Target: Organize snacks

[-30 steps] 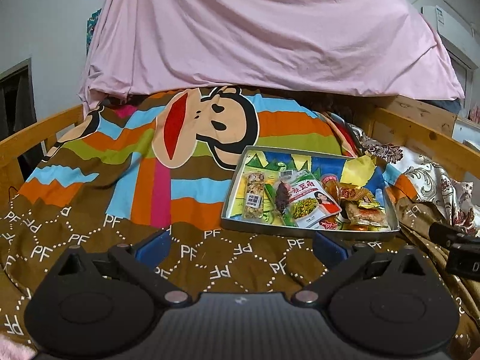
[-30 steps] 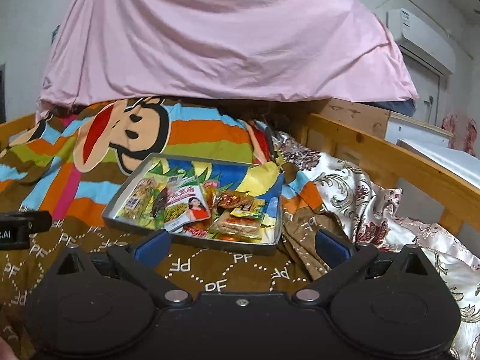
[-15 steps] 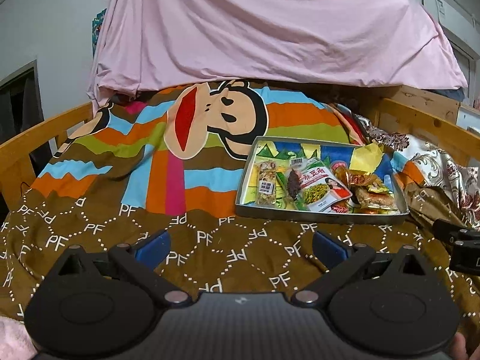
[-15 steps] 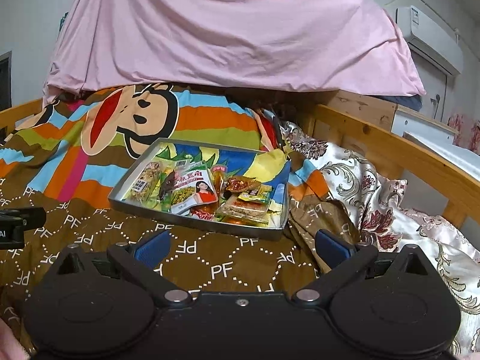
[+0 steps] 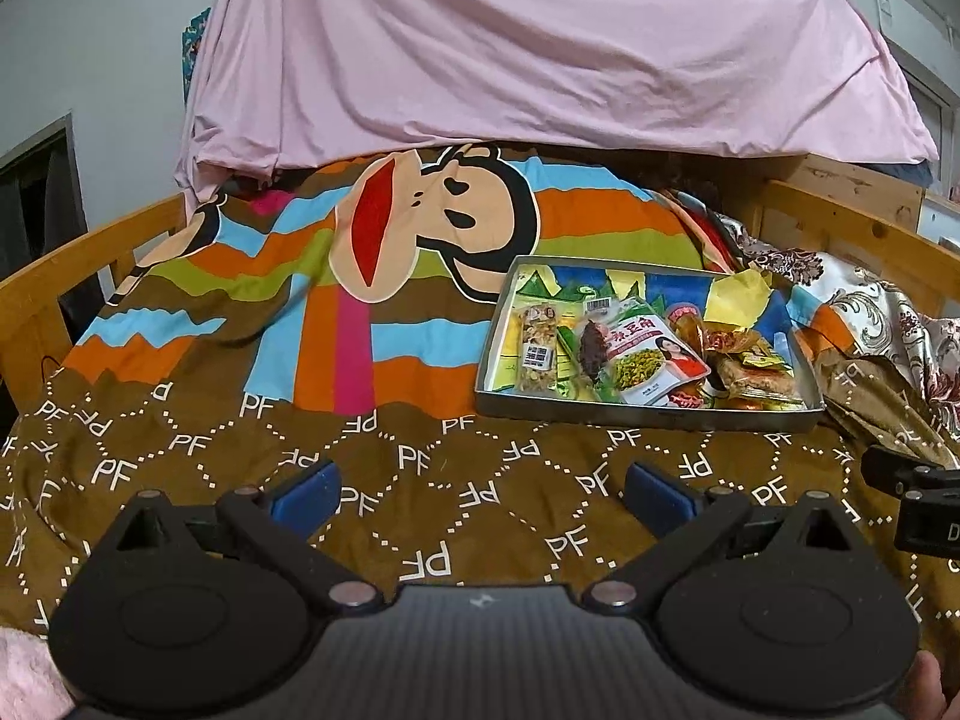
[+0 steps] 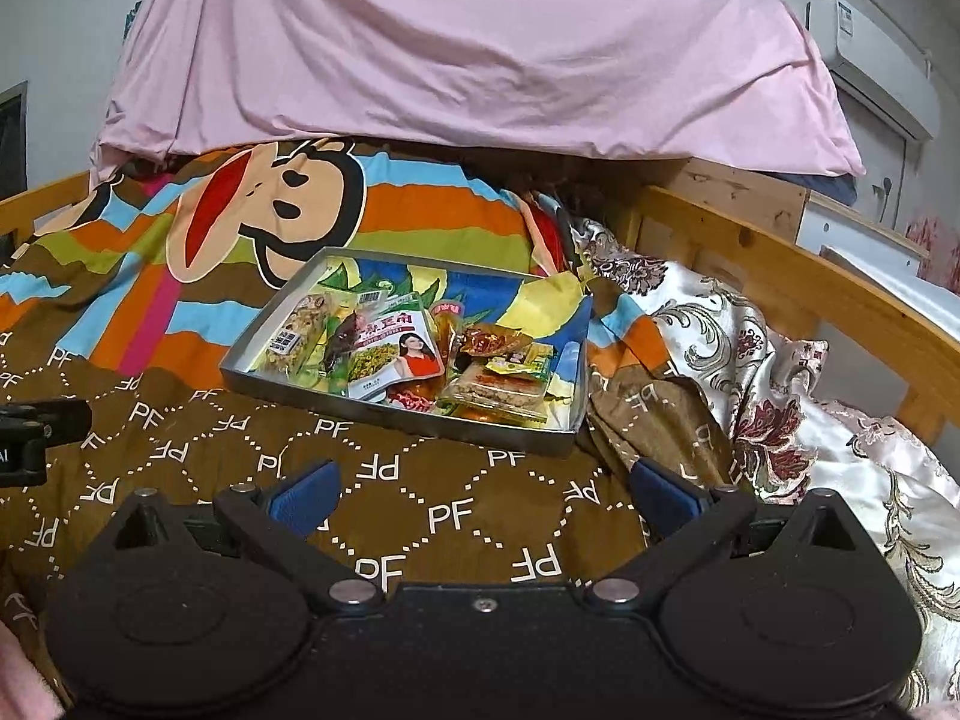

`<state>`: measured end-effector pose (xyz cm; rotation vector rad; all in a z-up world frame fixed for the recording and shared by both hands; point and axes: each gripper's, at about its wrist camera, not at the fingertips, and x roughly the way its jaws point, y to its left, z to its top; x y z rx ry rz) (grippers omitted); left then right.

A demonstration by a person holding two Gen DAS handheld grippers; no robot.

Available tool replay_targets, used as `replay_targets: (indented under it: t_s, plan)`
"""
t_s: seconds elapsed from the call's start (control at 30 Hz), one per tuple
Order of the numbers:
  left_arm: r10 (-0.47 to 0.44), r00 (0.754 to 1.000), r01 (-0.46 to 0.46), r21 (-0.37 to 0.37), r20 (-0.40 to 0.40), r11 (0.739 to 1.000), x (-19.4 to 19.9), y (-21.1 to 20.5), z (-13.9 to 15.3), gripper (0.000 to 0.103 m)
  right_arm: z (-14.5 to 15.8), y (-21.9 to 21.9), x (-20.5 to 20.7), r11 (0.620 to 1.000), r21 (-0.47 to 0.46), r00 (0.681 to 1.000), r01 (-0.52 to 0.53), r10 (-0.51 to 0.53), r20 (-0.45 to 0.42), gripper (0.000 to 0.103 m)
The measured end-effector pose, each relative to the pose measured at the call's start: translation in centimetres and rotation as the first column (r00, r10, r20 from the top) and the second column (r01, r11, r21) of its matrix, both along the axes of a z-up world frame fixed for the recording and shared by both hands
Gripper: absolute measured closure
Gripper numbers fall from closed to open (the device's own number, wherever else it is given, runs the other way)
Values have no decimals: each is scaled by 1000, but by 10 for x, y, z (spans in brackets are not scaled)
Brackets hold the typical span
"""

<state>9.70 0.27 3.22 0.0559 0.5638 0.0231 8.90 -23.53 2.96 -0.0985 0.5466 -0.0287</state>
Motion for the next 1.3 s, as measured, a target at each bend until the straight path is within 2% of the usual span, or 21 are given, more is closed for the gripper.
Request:
replay_targets:
  t_s: [0.7,1.3]
  plan:
    - [35,999,-34,50,-23,998,2,0,-3,0,-2,1,1,1000,-6,1000,-2,2,-10,1]
    - [26,999,-24,50,-30,998,3,1,-4,0,-3,1,1,1000,-8,1000,-3,3,-12,1]
